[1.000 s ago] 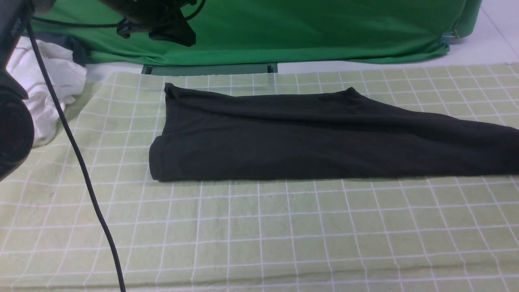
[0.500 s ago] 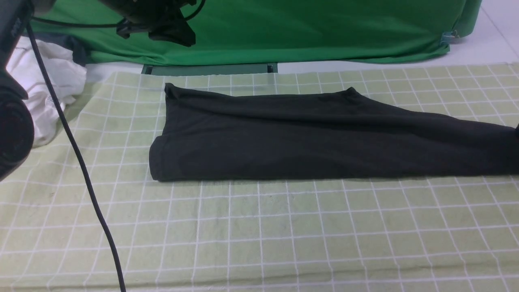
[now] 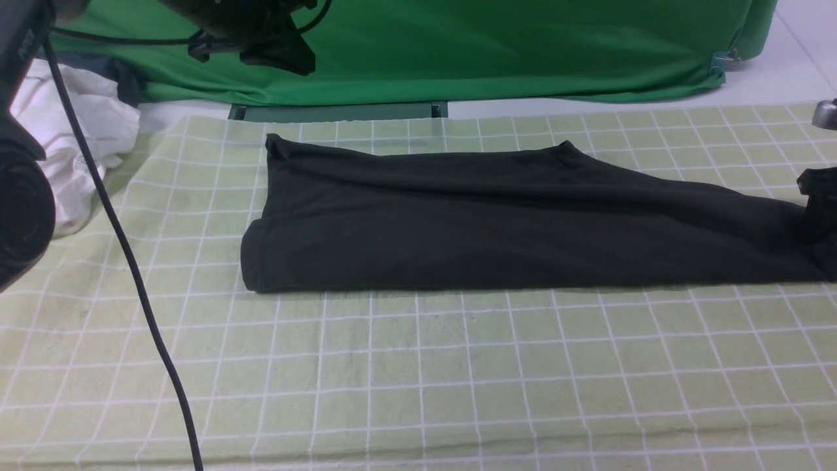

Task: Fold a long-sleeved shirt over a green coffee tablecloth.
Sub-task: 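Pull the folded dark garment lengthwise by its ends to straighten it flat on the table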

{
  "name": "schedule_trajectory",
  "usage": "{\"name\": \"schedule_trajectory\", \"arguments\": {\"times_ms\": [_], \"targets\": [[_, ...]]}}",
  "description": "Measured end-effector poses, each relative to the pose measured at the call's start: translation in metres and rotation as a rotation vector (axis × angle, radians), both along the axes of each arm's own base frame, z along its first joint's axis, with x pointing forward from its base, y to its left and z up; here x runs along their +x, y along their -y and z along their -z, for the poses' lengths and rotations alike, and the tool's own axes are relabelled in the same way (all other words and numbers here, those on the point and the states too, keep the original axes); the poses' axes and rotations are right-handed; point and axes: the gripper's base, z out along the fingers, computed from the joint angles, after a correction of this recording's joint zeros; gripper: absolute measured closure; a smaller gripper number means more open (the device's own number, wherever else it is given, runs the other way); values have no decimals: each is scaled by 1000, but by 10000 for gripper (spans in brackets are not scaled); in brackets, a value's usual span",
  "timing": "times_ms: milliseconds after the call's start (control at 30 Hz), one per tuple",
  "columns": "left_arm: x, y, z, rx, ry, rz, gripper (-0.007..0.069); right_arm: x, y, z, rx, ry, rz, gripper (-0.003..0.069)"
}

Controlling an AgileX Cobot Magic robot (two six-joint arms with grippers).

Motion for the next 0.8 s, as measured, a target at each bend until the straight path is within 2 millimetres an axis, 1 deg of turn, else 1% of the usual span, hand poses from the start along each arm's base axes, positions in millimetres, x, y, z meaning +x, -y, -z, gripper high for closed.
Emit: {"name": "schedule_trajectory", "arguments": {"times_ms": [100,133,167,333,400,467,533,567,667,700,767,800], "targets": [[0,0,0,-6,0,1,608,0,-2,0,4,3,-25,515],[0,1,0,-10,0,1,608,0,-2,0,5,2,-30,564],[0,2,-1,-22,0,3,608,0,-2,0,5,-1,-38,585],[-1,6,-5,-88,3,12,608,-2,0,-4,5,0,-49,588],[-4,10,-8,-100,-1,18,608,-3,1,-8,3,3,-53,588],[-7,12,-9,-100,-8,22,608,-4,2,-9,-1,3,-55,584],[-13,19,-9,-84,-20,44,608,-4,3,-10,-4,1,-57,564],[-19,26,-8,-58,-30,70,608,-4,3,-10,-5,-1,-58,522],[-26,36,-3,-20,-53,96,608,-5,4,-9,-13,-7,-61,426],[-26,36,-3,-20,-53,96,608,-5,5,-9,-13,-8,-60,418],[-30,43,7,14,-85,121,608,-6,6,-9,-19,-20,-64,307],[-31,44,8,16,-89,123,608,-6,6,-9,-19,-20,-64,307]]}}
